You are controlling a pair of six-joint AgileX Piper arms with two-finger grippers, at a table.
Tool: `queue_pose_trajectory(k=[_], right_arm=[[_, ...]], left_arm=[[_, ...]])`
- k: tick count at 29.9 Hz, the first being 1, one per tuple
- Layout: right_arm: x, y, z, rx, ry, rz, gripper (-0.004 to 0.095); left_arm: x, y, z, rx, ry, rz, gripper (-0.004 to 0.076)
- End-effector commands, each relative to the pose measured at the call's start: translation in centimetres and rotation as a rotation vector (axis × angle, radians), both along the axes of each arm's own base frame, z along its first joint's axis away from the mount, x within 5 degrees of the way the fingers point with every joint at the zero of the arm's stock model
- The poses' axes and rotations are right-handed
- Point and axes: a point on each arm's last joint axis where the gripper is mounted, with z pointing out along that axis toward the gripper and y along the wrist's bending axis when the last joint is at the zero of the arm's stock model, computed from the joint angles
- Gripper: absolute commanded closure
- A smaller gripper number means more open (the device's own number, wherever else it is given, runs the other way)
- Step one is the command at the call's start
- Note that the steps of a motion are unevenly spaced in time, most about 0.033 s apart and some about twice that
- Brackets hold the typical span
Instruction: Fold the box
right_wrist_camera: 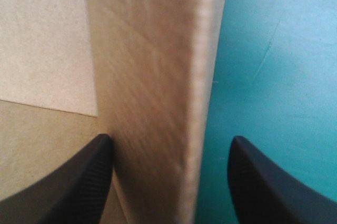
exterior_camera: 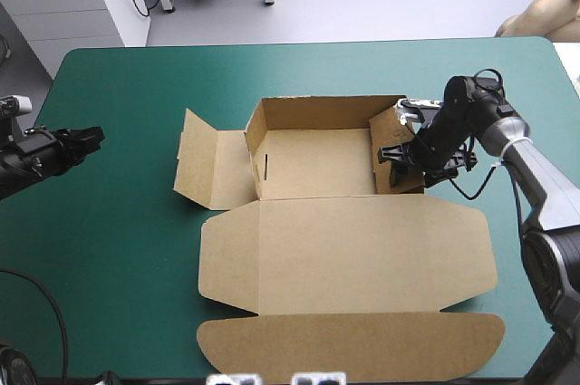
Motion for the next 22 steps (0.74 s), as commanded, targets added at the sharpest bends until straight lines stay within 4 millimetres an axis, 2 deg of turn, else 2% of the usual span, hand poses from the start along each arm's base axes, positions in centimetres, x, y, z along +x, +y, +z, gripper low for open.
queue_pose_trajectory(k=[1,2,3,4,7,11,14,17,22], right_arm=[[-0.3,0.0,1.0,0.006,-0.016,0.066,0.0555],[-0.2,0.0,0.8,0.002,-0.018,0.092,0.0692],[-0.2,0.0,0.8,-0.002,-0.024,0.117,0.0873],[-0.2,0.0,0.9,-0.004,-0.031,0.135,0.0922],[0.1,0.0,2.3,-0.005,-0.087,0.169,0.092],[-0.2,-0.4,6.3,-0.003,-0.226,0.192,0.0928],[-1.3,-0.7,9.6,-0.012,-0.338,0.231,0.0928],[-2.9,-1.7,12.0,-0.025,-0.417,0.239,0.0928],[-5.1,-2.0,14.8,0.018,-0.506,0.244,0.0928]], left_arm=[[-0.3,-0.3,1.9,-0.041,-0.076,0.019,0.0717],[-0.3,-0.3,1.9,-0.041,-0.076,0.019,0.0717],[-0.3,-0.3,1.9,-0.041,-0.076,0.019,0.0717],[-0.3,-0.3,1.9,-0.041,-0.076,0.019,0.0717],[-0.2,-0.2,1.8,-0.041,-0.072,0.019,0.0717],[0.4,0.1,1.0,-0.059,-0.047,0.021,0.0717],[1.2,0.6,-0.1,-0.086,-0.01,0.017,0.0717],[2.1,0.9,-1.4,-0.115,0.034,0.006,0.0717],[3.9,0.1,-3.6,-0.151,0.103,-0.045,0.0717]])
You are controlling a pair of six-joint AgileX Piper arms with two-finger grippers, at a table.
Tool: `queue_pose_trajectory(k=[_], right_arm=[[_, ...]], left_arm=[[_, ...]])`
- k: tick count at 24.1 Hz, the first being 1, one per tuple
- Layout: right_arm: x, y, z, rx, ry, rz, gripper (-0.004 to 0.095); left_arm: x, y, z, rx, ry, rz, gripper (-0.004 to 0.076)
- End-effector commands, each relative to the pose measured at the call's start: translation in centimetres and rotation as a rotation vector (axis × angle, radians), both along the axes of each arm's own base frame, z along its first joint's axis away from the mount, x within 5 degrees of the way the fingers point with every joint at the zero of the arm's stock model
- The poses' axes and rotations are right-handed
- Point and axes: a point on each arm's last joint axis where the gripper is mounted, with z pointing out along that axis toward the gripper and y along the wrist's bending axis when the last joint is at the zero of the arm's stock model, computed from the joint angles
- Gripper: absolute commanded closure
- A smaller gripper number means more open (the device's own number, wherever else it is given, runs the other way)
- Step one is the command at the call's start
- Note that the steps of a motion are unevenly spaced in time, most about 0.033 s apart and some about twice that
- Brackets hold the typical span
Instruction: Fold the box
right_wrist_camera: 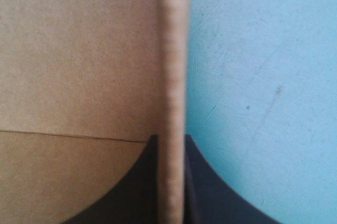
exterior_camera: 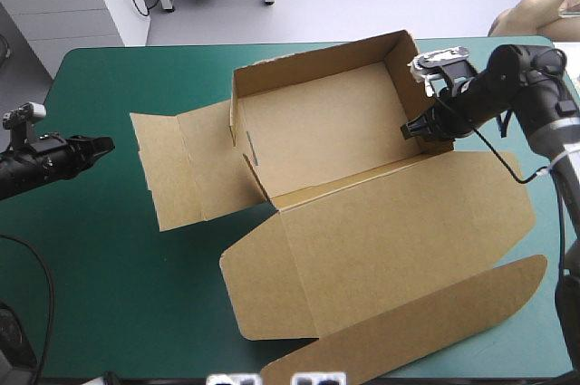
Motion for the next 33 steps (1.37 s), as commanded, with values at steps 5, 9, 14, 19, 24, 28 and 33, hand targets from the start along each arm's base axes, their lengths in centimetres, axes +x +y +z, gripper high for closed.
queue_pose_trajectory(k=[5,9,14,19,24,28,33], right_arm=[[-3.0,1.1,4.5,0.177,-0.124,0.092,0.0928],[-2.2,1.3,4.1,0.196,-0.133,0.087,0.0928],[-0.1,1.5,2.0,0.193,-0.084,0.073,0.0926],[1.9,1.6,0.3,0.193,-0.084,0.048,0.0926],[3.2,1.0,-1.5,0.111,-0.045,0.012,0.0926],[3.3,0.9,-1.6,0.112,-0.049,-0.01,0.0926],[3.3,0.9,-1.6,0.114,-0.047,-0.014,0.0926]], left_arm=[[2.5,-3.3,-0.8,-0.078,0.008,-0.096,0.0732],[3.2,-6.1,-1.3,-0.111,0.041,-0.163,0.0732],[3.4,-10.0,-0.8,-0.177,0.033,-0.265,0.0732],[3.0,-13.5,-0.6,-0.197,0.048,-0.374,0.0732],[1.7,-15.3,1.5,-0.221,0.012,-0.457,0.0732],[0.8,-15.4,4.1,-0.257,-0.079,-0.443,0.0732],[0.6,-15.6,4.5,-0.3,-0.086,-0.46,0.073]])
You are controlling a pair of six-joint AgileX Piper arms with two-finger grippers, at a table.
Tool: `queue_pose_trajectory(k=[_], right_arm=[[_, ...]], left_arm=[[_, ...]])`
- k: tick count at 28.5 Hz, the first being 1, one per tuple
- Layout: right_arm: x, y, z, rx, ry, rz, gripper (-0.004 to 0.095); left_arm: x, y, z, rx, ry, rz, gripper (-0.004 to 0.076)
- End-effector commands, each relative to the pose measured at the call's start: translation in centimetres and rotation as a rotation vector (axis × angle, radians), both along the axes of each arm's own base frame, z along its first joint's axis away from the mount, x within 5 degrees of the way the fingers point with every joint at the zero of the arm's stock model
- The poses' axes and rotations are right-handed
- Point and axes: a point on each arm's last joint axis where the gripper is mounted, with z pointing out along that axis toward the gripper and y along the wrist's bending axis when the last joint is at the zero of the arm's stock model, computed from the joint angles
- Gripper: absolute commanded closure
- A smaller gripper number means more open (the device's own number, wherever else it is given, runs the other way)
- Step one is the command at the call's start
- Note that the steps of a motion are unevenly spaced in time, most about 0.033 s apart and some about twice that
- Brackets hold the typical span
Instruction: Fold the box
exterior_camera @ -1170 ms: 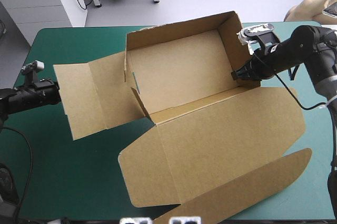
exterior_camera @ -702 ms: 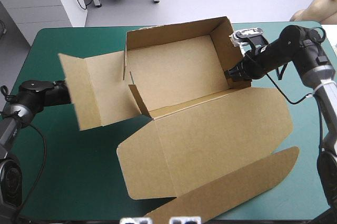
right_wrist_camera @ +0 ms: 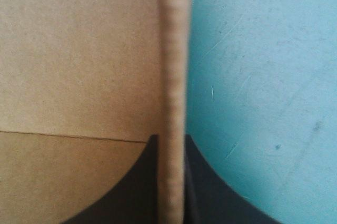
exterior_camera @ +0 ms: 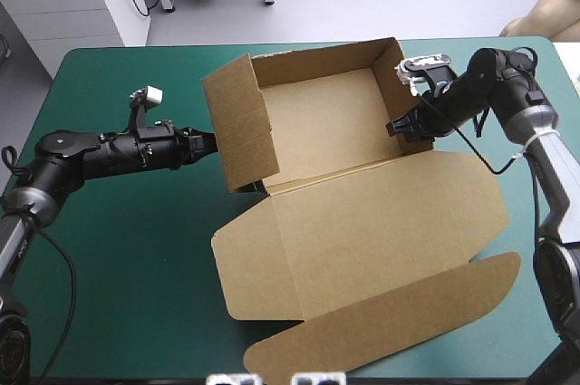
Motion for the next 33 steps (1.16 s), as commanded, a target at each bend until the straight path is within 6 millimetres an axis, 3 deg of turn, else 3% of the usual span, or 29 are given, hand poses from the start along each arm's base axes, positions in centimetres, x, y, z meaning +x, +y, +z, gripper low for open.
queue_pose_trajectory(k=[1,9,11,20,33], right_arm=[[-0.7,0.0,2.9,0.047,-0.097,-0.018,0.0926],[-1.0,0.0,2.8,0.045,-0.066,-0.011,0.0926],[-1.0,0.0,2.8,0.044,-0.058,-0.008,0.0926],[-1.2,0.0,2.7,0.041,-0.039,-0.002,0.0925],[-1.3,0.0,2.7,0.041,-0.032,-0.001,0.0926]], left_arm=[[-0.5,-0.4,2.7,-0.091,-0.065,0.002,0.0711],[-0.8,-0.7,3.2,-0.176,-0.042,-0.028,0.0221],[-0.9,-0.8,3.5,-0.219,-0.02,-0.025,0.0157],[-0.9,-0.8,3.6,-0.235,-0.016,-0.023,0.0152],[-0.6,-0.8,4.9,-0.394,-0.03,0.003,0.0164]])
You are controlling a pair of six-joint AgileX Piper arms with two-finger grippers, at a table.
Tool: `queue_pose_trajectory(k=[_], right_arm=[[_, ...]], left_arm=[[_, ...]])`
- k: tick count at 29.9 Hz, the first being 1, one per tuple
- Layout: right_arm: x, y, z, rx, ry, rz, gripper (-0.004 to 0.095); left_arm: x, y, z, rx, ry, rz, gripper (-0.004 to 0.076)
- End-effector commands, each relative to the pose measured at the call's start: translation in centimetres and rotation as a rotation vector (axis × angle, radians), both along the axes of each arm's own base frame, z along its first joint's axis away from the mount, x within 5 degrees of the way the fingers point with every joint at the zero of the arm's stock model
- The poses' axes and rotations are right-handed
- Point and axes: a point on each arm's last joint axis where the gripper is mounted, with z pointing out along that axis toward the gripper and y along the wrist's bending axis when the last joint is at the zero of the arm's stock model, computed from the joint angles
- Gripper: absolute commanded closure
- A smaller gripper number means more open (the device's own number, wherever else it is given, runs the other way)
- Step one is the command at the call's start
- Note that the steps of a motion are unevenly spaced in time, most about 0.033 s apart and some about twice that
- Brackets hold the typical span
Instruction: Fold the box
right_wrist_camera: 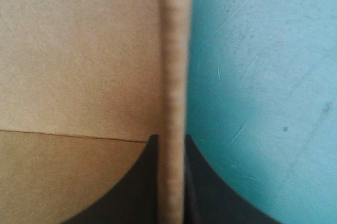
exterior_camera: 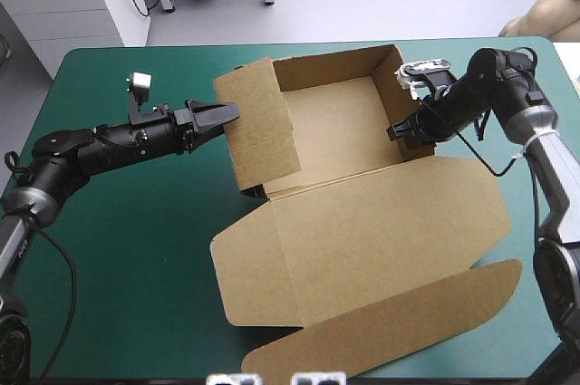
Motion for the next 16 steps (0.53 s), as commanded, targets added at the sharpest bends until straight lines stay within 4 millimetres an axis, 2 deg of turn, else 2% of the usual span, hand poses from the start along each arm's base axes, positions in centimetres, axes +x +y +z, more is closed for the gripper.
queue_pose_trajectory(k=[1,10,16], right_arm=[[-0.8,0.0,2.8,0.045,-0.084,-0.006,0.0926],[-0.8,0.0,2.9,0.048,-0.087,-0.013,0.0925],[-0.4,0.0,3.0,0.054,-0.124,-0.044,0.0925]], left_arm=[[-0.8,-0.2,2.7,-0.086,-0.074,-0.012,0.0164],[-0.7,-0.3,2.5,-0.06,-0.027,0.022,0.0179],[-0.9,-2.6,3.1,0.241,0.068,0.143,0.0179]])
